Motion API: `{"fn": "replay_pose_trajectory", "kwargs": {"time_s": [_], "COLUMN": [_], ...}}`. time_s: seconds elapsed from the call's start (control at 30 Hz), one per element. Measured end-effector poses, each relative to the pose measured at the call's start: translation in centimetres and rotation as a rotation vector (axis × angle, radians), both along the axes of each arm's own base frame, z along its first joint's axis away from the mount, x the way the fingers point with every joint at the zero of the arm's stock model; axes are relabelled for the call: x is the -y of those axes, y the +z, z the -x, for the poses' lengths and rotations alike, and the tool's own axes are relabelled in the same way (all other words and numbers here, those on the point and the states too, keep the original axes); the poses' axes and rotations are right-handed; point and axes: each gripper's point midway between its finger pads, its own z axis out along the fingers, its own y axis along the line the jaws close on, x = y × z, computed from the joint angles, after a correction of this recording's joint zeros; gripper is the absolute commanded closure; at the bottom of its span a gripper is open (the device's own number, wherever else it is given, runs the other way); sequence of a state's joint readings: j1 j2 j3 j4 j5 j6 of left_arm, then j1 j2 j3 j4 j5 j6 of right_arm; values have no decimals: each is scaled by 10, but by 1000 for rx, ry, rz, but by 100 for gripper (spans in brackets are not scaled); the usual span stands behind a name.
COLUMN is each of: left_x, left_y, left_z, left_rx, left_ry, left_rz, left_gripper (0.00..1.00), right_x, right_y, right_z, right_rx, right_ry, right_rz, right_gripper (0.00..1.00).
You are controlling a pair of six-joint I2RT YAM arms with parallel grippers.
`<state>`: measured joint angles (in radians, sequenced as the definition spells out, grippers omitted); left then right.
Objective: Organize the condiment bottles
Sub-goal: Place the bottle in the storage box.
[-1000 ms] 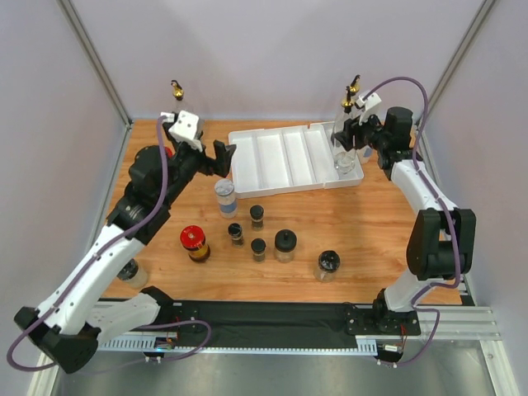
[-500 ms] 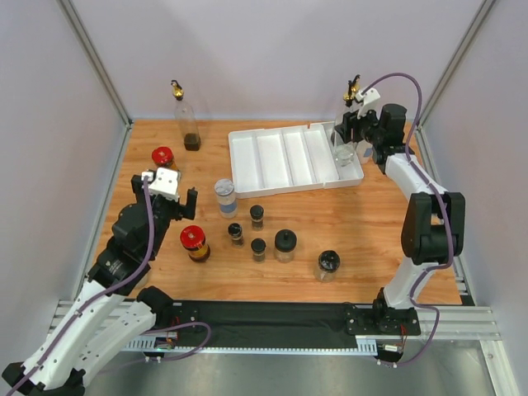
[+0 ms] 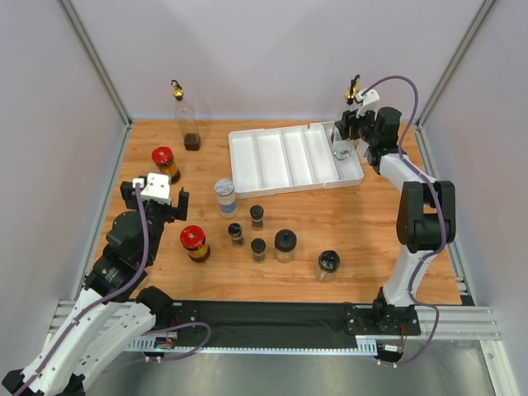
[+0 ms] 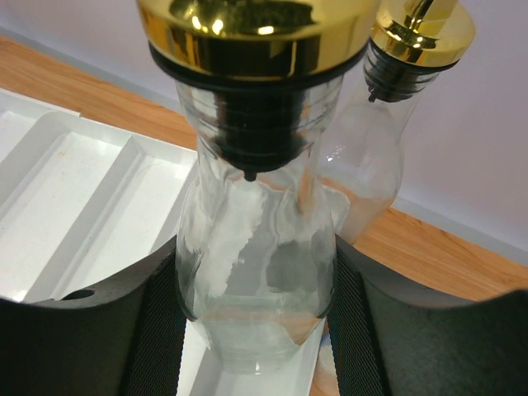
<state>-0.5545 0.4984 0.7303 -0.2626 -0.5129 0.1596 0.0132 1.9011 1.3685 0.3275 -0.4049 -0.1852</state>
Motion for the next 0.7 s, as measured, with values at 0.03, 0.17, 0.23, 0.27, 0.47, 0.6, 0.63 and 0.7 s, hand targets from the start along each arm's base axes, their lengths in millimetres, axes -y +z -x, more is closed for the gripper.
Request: {"fn": "replay_pose_trajectory", "kwargs": {"time_s": [0.03, 0.17, 0.23, 0.27, 0.47, 0.6, 0.63, 0.7], "left_x": [0, -2, -3, -3, -4, -4, -4, -4], "left_y": [-1, -1, 0, 0, 0, -2, -2, -3], "left_z": [0, -1, -1, -1, -2, -3, -3, -3], "left_rx": [-1, 0, 1, 1, 3, -3, -5, -7], "left_ry": [3, 12, 17, 19, 28, 30, 31, 31], "left_rz": [-2, -5, -4, -5, -6, -11, -12, -13], "left_gripper": [0, 0, 0, 0, 0, 0, 0, 0], "right_x": [1, 4, 6, 7, 10, 11, 12, 12], "right_y": [-1, 1, 1, 2, -2, -11, -13, -17], "right_z": [-2, -10, -13, -15, -22, -24, -25, -26], "right_rx": [5, 55, 71, 83, 112, 102, 99, 97], "right_ry": [-5, -26, -36, -43, -65, -74, -77, -80], "right_rz": [-2, -6, -6, -8, -10, -11, -12, -15], "right_gripper": [100, 100, 100, 100, 100, 100, 100, 100]}}
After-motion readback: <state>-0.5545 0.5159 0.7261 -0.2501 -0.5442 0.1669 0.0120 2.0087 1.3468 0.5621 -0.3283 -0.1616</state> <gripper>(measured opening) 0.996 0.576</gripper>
